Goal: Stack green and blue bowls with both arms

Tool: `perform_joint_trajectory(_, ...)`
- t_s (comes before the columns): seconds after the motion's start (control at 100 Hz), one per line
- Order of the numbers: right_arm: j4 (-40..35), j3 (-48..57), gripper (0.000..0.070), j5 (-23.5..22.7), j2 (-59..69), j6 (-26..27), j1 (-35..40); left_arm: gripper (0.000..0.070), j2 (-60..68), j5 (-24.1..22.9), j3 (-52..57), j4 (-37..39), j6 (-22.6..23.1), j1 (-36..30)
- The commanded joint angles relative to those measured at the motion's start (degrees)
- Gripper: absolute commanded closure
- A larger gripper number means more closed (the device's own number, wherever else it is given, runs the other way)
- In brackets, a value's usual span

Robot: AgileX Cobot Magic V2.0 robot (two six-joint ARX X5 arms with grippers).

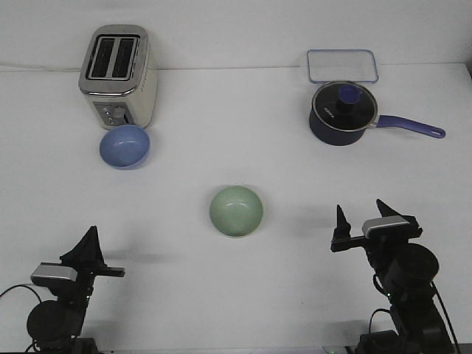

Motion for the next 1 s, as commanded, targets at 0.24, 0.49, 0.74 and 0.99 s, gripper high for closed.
perform_joint_trajectory(0.24, 0.9, 0.66, 0.0085, 0.02, 0.07, 0.79, 0.09, 0.0689, 8.46, -0.24, 19.93, -16.59, -3.48, 0.11)
perform_joint_trajectory(0.49, 0.9, 0.63, 0.0085, 0.02, 0.07, 0.79, 0.09, 0.0689, 24.61, -0.17, 40.28, -33.05, -4.63, 0.11)
perform_joint_trajectory(0.74, 0.87, 0.63, 0.0085, 0.02, 0.07, 0.79, 0.09, 0.0689, 42.56, -0.2, 55.32, -50.27, -4.0, 0.11)
perform_joint_trajectory(0.99, 0.87, 0.63, 0.0085, 0.02, 0.07, 0.79, 0.09, 0.0684, 52.72, -0.15, 57.55, -53.24, -2.69, 0.09)
